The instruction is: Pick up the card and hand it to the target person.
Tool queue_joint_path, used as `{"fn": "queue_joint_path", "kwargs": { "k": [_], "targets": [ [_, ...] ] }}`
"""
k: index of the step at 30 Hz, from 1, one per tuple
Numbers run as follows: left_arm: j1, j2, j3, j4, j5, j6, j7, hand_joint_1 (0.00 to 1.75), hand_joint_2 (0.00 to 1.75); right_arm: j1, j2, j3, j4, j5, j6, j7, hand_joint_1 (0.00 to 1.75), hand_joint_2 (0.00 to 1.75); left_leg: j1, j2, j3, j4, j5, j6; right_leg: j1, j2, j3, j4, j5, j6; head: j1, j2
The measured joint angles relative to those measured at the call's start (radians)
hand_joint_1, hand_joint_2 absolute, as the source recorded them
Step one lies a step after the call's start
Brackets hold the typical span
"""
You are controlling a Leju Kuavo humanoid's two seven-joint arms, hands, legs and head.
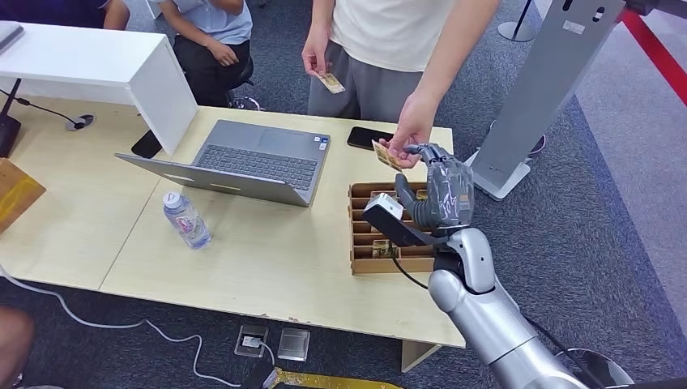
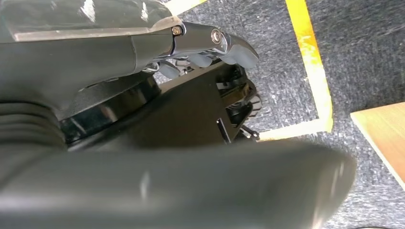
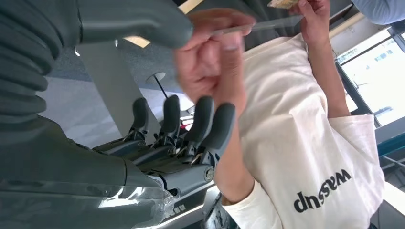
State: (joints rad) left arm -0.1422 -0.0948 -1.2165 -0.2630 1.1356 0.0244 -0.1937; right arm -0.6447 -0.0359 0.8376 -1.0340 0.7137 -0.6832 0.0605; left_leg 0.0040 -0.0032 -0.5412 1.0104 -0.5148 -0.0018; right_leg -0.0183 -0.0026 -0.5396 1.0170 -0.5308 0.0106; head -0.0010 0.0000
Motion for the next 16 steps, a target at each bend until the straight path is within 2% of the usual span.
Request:
{"fn": "queue_joint_path", "kwargs": {
  "k": [5,16],
  "targets": [
    [0.013,0.0,-0.001,-0.002,0.004,0.0,-0.049,0.0,0.0,-0.001,0.003,0.009,0.007,-0.034,0.002,0.02,0.0,1.75,0.0,0.0,0.0,0.0,0.0,0.0,0.0,0.0,0.0,0.0,0.0,0.0,0.0,0.0],
    [0.023,0.001,-0.001,-0.003,0.052,0.0,-0.05,0.0,0.0,-0.001,0.003,0.026,0.007,-0.064,0.018,0.041,0.0,1.75,0.0,0.0,0.0,0.0,0.0,0.0,0.0,0.0,0.0,0.0,0.0,0.0,0.0,0.0]
  ]
}}
